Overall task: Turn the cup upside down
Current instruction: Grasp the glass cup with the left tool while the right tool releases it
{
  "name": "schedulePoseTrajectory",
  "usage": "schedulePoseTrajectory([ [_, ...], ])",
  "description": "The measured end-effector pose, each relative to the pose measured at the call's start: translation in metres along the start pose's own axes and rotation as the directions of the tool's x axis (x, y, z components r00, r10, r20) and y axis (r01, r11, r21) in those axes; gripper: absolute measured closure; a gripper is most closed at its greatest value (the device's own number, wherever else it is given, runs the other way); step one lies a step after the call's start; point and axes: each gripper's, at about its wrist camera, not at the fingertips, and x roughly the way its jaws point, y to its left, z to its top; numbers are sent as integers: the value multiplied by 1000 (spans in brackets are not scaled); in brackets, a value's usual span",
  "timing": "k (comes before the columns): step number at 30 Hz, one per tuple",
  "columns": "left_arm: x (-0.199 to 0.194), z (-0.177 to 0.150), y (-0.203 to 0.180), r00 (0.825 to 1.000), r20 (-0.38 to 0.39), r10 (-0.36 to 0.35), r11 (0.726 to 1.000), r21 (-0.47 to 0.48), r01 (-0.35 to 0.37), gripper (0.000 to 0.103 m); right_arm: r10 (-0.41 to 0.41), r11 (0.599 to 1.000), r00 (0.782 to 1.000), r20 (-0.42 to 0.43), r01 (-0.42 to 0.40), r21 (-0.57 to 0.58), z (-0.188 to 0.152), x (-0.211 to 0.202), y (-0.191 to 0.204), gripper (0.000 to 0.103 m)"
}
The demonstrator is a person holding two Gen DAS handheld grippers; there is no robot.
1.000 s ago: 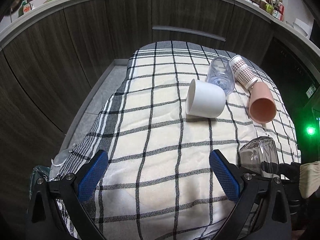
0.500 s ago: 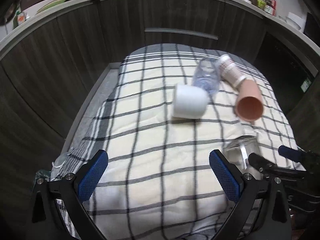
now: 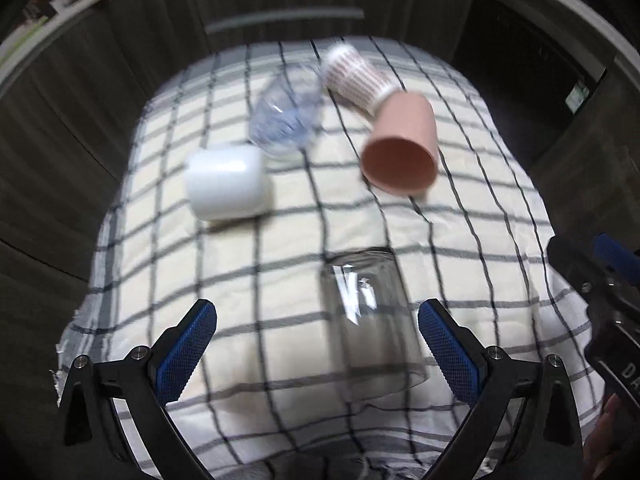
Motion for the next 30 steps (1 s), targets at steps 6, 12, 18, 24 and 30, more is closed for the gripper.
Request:
schedulePoseTrajectory([
  [6,36,31,-21,973,-230,-29,1000,2,30,2,-26,999,1000,-4,27,46,20,9,-26,22],
  [12,76,51,-26,899,-437,-6,1000,-27,-6,7,-14,999,1000,-18,15,48,47,25,-32,22],
  [18,106,52,-30,837,-546,26,999,-25,-47,19,40,995,998,-41,-36,93,56,47,-40,22],
  [24,128,49,-37,808,-589,29,999,-13,-46,42,86,989,992,-97,-73,132,50,74,-47,21],
  [30,135,45,-42,814,-581,13,999,-21,-31,44,100,984,988,-117,-81,158,45,84,-51,21],
])
